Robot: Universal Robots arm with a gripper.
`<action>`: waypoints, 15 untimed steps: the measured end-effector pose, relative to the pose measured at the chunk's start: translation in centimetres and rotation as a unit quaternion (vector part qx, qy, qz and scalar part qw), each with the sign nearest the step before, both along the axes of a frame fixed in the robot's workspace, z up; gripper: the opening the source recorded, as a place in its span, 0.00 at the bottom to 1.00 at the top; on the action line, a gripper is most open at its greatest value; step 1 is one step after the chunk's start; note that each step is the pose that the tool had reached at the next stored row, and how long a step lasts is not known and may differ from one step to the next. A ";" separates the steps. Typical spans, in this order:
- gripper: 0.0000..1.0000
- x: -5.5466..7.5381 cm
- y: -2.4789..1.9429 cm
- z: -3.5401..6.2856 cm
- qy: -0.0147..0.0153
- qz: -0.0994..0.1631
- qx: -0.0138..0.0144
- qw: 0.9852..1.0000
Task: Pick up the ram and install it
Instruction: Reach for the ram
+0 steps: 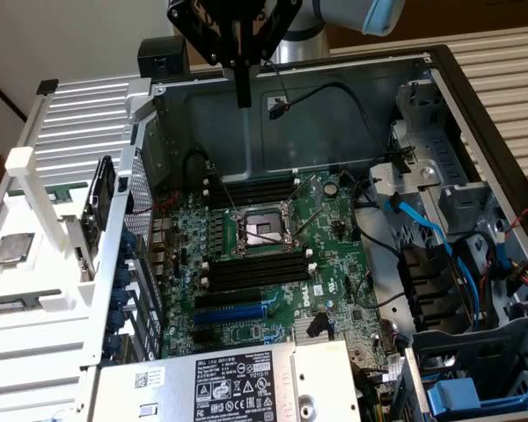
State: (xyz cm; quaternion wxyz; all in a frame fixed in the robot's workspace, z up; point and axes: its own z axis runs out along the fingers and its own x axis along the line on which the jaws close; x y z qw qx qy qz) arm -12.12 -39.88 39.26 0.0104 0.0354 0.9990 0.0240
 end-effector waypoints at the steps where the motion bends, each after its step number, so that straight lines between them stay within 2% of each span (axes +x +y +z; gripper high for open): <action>1: 0.10 0.0 0.00 0.00 0.000 0.000 0.000 1.000; 4: 0.10 -0.4 -0.02 0.01 0.000 0.000 0.000 1.000; 6: 0.10 -1.8 -0.14 0.00 0.000 0.000 0.000 1.000; 8: 0.10 -2.7 -0.23 0.00 0.000 0.000 0.000 1.000; 9: 0.10 -3.6 -0.31 0.00 0.000 0.000 0.000 1.000; 15: 0.10 -6.3 -0.45 0.00 0.000 0.000 0.000 1.000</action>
